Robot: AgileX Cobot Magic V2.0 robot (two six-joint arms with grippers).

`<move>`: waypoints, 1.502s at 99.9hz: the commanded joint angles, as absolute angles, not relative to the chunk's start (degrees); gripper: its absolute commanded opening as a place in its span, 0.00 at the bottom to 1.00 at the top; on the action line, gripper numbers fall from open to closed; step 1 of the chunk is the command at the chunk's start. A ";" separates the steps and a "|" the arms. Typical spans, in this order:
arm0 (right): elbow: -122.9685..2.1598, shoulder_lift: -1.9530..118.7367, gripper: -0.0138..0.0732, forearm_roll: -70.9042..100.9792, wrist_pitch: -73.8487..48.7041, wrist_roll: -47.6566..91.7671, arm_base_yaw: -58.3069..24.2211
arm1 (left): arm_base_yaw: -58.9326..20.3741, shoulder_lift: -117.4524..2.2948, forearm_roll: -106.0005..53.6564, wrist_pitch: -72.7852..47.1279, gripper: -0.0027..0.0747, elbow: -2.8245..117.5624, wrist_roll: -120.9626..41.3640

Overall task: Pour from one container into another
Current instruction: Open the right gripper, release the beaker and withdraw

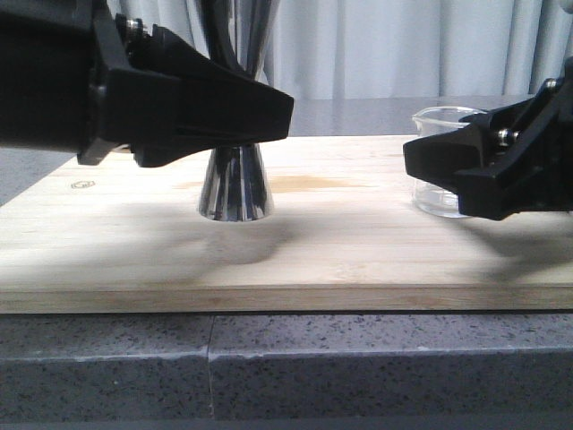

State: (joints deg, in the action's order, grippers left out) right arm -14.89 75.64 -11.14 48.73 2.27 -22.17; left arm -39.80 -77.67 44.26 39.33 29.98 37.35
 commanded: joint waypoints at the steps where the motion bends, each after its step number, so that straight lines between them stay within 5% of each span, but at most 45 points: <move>1: -15.74 74.21 0.62 -10.80 53.85 2.20 -21.98 | -39.62 -76.23 42.17 43.93 0.01 31.47 37.77; 27: -15.74 74.21 0.63 -10.68 53.85 2.10 -21.98 | -39.62 -76.23 42.17 43.93 0.01 31.47 37.77; 53: -17.86 74.21 0.92 -9.51 53.85 -1.99 -21.98 | -39.62 -76.23 42.17 43.93 0.01 31.47 37.77; 150: -32.28 74.00 0.93 -11.43 59.58 -1.99 -22.19 | -26.01 -79.53 42.65 46.12 0.01 37.31 37.55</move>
